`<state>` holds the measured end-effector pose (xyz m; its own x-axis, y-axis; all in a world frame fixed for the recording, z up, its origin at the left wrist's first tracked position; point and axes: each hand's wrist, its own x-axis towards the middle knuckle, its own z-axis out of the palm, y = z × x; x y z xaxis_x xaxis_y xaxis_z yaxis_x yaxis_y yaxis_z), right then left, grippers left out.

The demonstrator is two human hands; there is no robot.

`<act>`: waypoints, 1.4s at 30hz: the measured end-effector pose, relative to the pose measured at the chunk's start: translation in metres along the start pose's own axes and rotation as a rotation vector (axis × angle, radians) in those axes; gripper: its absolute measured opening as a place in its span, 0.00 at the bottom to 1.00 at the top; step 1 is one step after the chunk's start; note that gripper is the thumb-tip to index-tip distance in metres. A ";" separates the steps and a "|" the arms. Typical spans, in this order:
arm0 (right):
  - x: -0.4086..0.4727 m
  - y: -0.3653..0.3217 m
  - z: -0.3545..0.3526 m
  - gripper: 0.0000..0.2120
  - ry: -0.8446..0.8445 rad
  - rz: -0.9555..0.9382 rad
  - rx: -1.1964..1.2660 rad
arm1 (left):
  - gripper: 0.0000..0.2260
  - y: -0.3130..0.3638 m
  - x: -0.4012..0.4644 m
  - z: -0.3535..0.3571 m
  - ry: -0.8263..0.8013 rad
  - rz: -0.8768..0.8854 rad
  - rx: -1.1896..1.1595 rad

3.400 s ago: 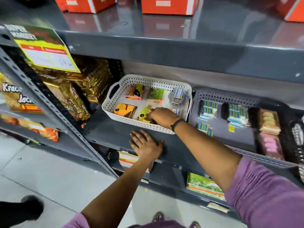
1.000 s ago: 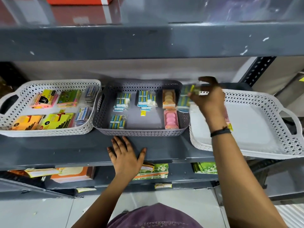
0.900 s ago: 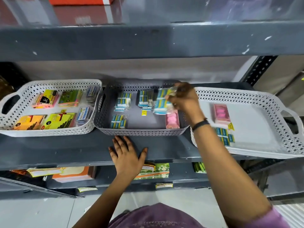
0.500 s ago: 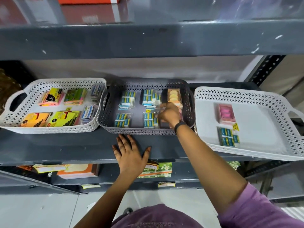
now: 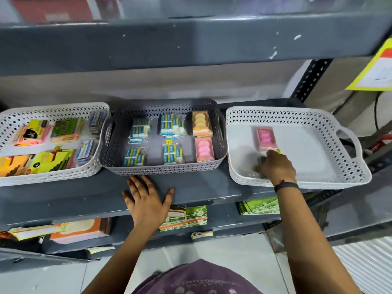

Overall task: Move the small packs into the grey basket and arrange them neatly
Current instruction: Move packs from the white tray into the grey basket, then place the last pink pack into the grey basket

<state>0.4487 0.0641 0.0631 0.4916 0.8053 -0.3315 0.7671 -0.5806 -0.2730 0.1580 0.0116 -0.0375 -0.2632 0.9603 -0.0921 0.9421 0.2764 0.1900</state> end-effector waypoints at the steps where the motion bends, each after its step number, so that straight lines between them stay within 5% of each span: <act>1: 0.002 0.001 0.005 0.20 0.015 -0.010 -0.022 | 0.42 0.000 0.000 0.000 0.001 -0.001 0.002; 8: 0.018 0.006 0.006 0.26 -0.009 -0.026 -0.067 | 0.41 0.002 -0.001 -0.003 0.002 0.000 0.016; 14: 0.008 0.001 -0.006 0.30 -0.015 -0.027 0.143 | 0.41 0.002 -0.002 -0.005 -0.009 -0.004 0.006; 21: -0.038 -0.086 -0.033 0.25 0.071 -0.418 0.324 | 0.41 0.001 -0.001 -0.003 -0.003 0.001 0.005; 25: -0.047 -0.162 -0.001 0.28 -0.080 -0.575 0.136 | 0.42 0.000 -0.002 -0.003 -0.001 0.002 0.004; 31: -0.041 -0.204 0.080 0.27 0.008 -0.658 -0.258 | 0.45 0.001 -0.002 -0.002 -0.004 -0.009 -0.010; 36: -0.033 -0.198 0.092 0.32 -0.032 -0.621 -0.203 | 0.48 0.001 -0.002 -0.002 0.008 -0.010 -0.005; 39: -0.031 -0.182 0.066 0.27 0.090 -0.665 0.030 | 0.47 0.001 -0.002 0.000 0.013 -0.009 0.002; 42: -0.014 -0.144 0.025 0.18 0.390 -0.612 0.307 | 0.47 0.000 -0.002 0.001 0.016 -0.003 0.008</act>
<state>0.3210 0.1333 0.0841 0.1718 0.9434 0.2836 0.8280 0.0177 -0.5604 0.1585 0.0096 -0.0388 -0.2693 0.9600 -0.0766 0.9430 0.2790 0.1815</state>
